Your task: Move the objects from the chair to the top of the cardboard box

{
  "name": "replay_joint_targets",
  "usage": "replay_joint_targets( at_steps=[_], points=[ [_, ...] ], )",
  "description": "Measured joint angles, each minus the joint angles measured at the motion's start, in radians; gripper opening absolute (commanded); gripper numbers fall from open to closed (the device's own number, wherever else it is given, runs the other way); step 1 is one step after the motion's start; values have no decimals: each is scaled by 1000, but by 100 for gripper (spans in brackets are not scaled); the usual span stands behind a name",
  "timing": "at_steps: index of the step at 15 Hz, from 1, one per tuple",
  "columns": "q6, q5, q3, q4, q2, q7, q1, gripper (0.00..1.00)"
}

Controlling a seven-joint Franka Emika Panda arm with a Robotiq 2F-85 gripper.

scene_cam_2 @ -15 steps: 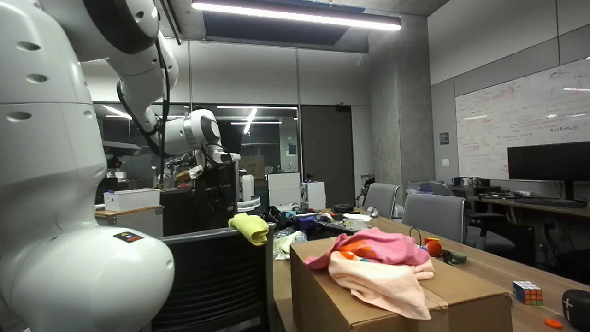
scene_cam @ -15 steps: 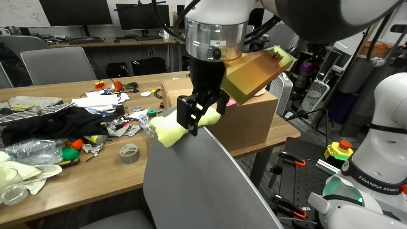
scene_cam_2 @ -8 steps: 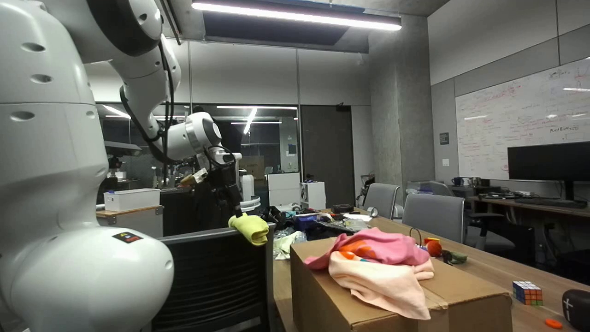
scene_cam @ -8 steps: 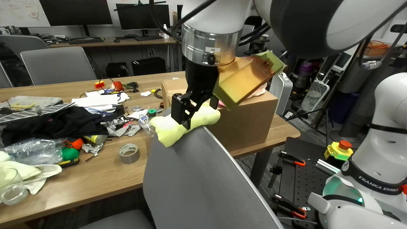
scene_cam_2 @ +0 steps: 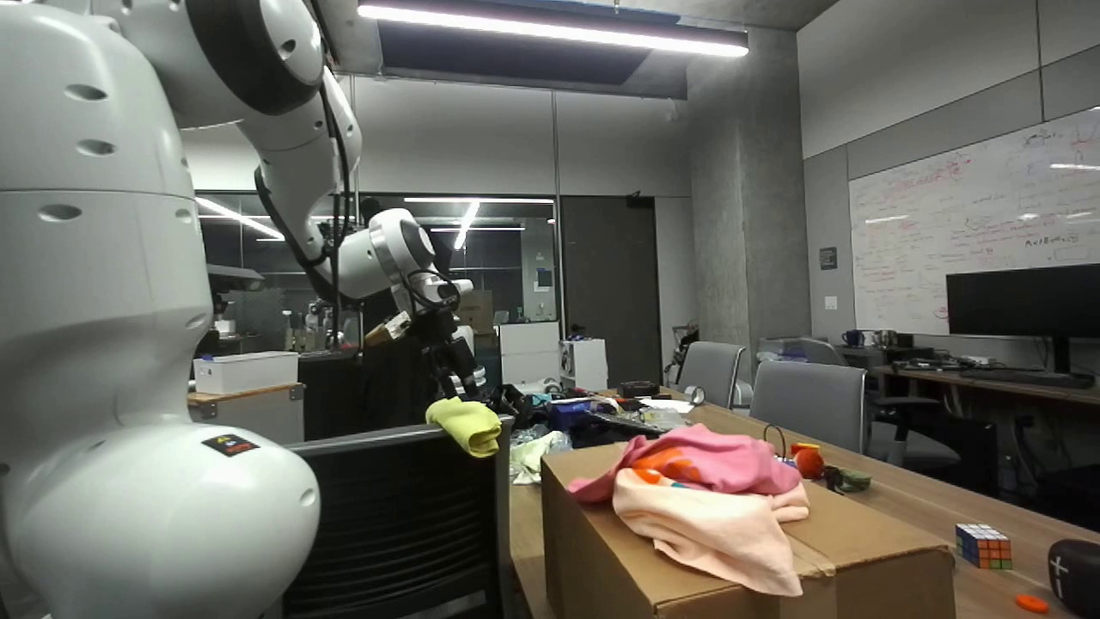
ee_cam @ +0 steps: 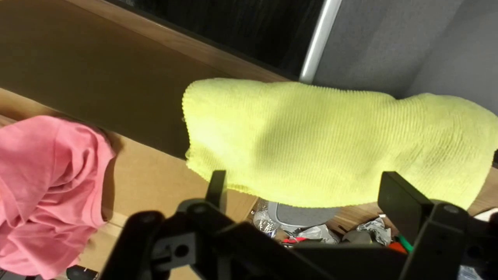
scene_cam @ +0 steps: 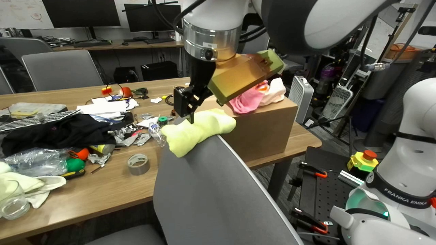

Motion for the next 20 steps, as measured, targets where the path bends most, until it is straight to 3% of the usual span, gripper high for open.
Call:
replay_joint_targets(
  at_steps=[10,17,18,20],
  points=[
    [0,17,-19,77,100,0,0,100],
    [-1,94,-56,90,149,-3,0,100],
    [-1,101,-59,91,149,-3,0,85],
    [-1,115,-63,92,149,-3,1,68]
  ],
)
